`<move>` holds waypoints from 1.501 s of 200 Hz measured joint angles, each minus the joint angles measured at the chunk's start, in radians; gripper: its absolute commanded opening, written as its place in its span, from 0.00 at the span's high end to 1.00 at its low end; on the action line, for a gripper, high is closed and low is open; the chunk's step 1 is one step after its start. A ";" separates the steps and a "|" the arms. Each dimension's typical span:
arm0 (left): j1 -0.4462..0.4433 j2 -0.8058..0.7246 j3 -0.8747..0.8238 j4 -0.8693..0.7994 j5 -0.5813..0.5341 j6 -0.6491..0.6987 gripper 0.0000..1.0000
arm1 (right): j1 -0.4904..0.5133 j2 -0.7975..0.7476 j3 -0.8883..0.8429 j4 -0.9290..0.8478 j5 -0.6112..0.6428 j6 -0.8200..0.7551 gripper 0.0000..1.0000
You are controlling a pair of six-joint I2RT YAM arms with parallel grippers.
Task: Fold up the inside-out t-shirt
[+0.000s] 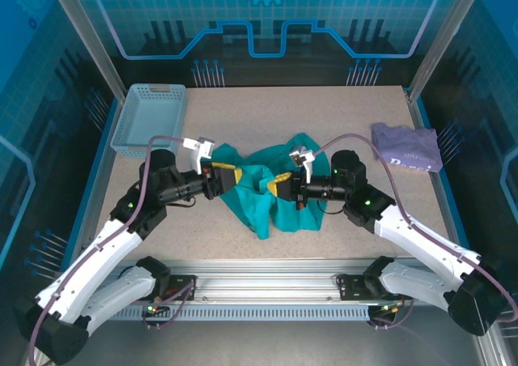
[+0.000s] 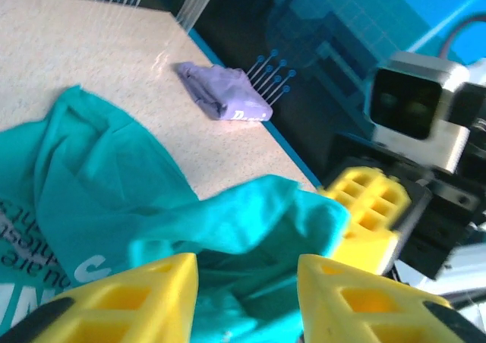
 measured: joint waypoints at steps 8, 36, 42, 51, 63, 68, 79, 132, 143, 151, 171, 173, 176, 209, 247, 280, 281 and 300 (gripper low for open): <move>-0.017 -0.003 0.006 -0.006 0.013 0.018 0.71 | 0.000 0.003 0.000 0.002 0.000 0.000 1.00; -0.063 0.050 0.034 -0.003 0.112 0.032 0.71 | 0.000 0.010 0.000 0.004 0.000 0.004 1.00; -0.068 0.067 0.037 0.002 0.133 0.031 0.70 | 0.000 0.010 0.000 0.003 0.000 0.004 1.00; -0.070 0.091 0.037 0.008 0.157 0.028 0.69 | 0.000 0.010 0.000 0.003 0.000 0.004 1.00; -0.071 0.119 0.037 0.009 0.177 0.025 0.66 | 0.000 0.010 0.000 0.003 0.000 0.004 1.00; -0.071 0.129 0.037 0.010 0.183 0.023 0.65 | 0.000 0.010 0.000 0.003 0.000 0.004 1.00; -0.071 0.148 0.038 0.014 0.193 0.019 0.63 | 0.000 0.010 0.000 0.003 0.000 0.004 1.00; -0.071 0.217 0.048 0.066 0.234 0.006 0.62 | 0.000 0.010 0.000 0.003 0.000 0.003 1.00; -0.071 0.224 0.049 0.077 0.235 0.003 0.65 | 0.000 0.010 0.000 0.003 0.000 0.003 1.00; -0.071 0.229 0.050 0.084 0.237 0.000 0.68 | 0.000 0.010 0.000 0.003 0.000 0.003 1.00; -0.071 0.244 0.051 0.103 0.243 -0.015 0.78 | 0.000 0.010 0.000 0.003 0.000 0.003 1.00; -0.071 0.245 0.052 0.105 0.243 -0.019 0.80 | 0.000 0.010 0.000 0.003 0.000 0.003 1.00; -0.071 0.247 0.053 0.107 0.245 -0.016 0.82 | 0.000 0.010 0.000 0.003 0.000 0.003 1.00; -0.074 0.253 0.057 0.126 0.252 -0.036 1.00 | 0.000 0.008 0.003 -0.018 0.035 0.003 0.96; -0.150 0.244 0.105 0.034 0.087 -0.043 1.00 | -0.001 0.005 0.109 -0.258 0.296 0.002 0.67; -0.311 0.241 0.246 -0.098 -0.180 -0.035 1.00 | 0.041 -0.059 0.078 -0.295 0.377 -0.039 0.58; -0.312 0.241 0.248 -0.100 -0.190 -0.037 1.00 | 0.043 -0.062 0.076 -0.296 0.379 -0.041 0.57; -0.328 0.241 0.265 -0.126 -0.290 -0.049 1.00 | 0.081 -0.101 0.051 -0.286 0.386 -0.074 0.55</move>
